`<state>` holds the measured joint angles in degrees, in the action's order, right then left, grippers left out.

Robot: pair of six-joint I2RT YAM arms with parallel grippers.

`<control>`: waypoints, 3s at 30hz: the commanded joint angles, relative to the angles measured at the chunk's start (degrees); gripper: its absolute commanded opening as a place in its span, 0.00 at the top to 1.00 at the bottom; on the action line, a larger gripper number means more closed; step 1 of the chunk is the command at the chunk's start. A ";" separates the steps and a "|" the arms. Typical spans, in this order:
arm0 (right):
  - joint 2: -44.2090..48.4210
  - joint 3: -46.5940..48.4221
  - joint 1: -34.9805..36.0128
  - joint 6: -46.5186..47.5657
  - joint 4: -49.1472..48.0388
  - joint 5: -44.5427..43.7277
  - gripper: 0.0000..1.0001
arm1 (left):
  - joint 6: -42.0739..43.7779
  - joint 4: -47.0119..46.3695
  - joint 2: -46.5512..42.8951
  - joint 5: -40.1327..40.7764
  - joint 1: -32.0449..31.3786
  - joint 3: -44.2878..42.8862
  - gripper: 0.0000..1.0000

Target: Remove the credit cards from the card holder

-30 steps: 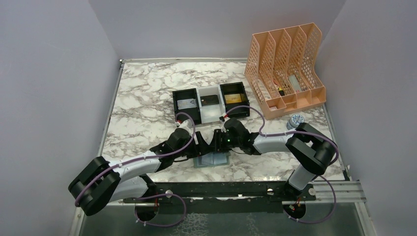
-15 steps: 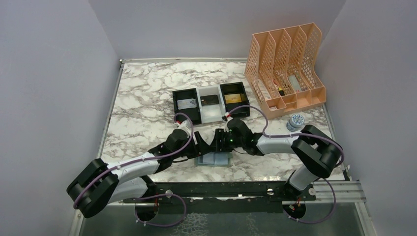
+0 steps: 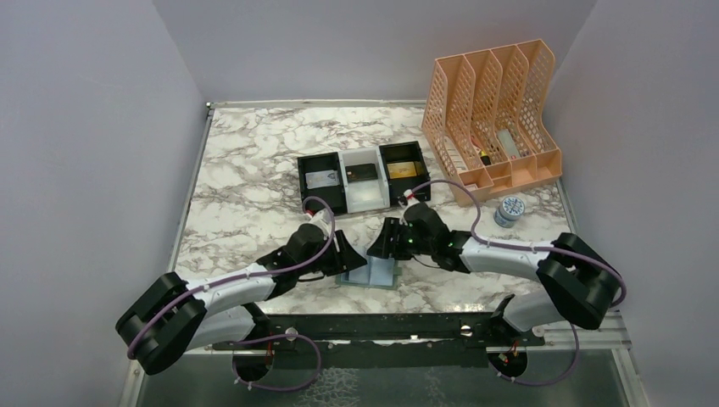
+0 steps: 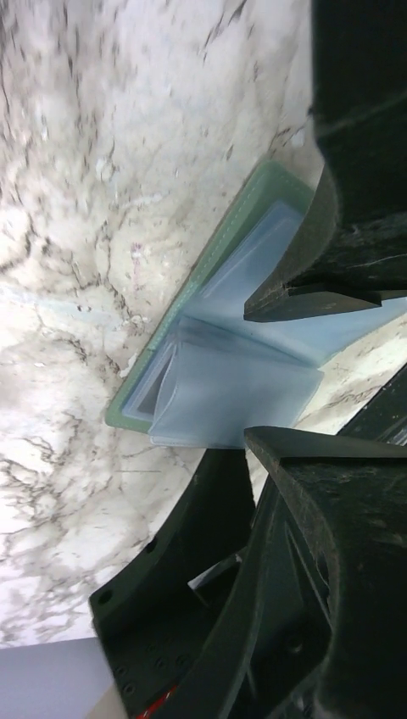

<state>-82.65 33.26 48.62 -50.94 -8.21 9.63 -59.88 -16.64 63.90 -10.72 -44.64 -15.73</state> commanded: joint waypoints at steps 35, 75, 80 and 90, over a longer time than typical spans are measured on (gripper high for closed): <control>21.30 -0.80 -1.42 4.48 14.96 -17.45 0.48 | 10.03 26.95 -0.27 22.17 -6.09 -15.64 0.15; -20.99 28.59 18.14 4.62 32.35 -35.43 0.54 | 4.93 42.23 -29.86 24.73 13.70 -7.92 0.01; -21.00 27.21 18.11 4.10 32.88 -36.64 0.62 | 4.82 41.77 -29.50 23.74 13.70 -7.46 0.01; -20.97 26.03 18.12 5.54 31.03 -35.40 0.89 | 4.46 39.37 -27.53 21.35 13.70 -6.95 0.01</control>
<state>-102.21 60.97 66.39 -46.06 21.21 -24.25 -55.00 24.88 35.38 12.84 -31.18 -23.42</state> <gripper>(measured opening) 0.153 0.991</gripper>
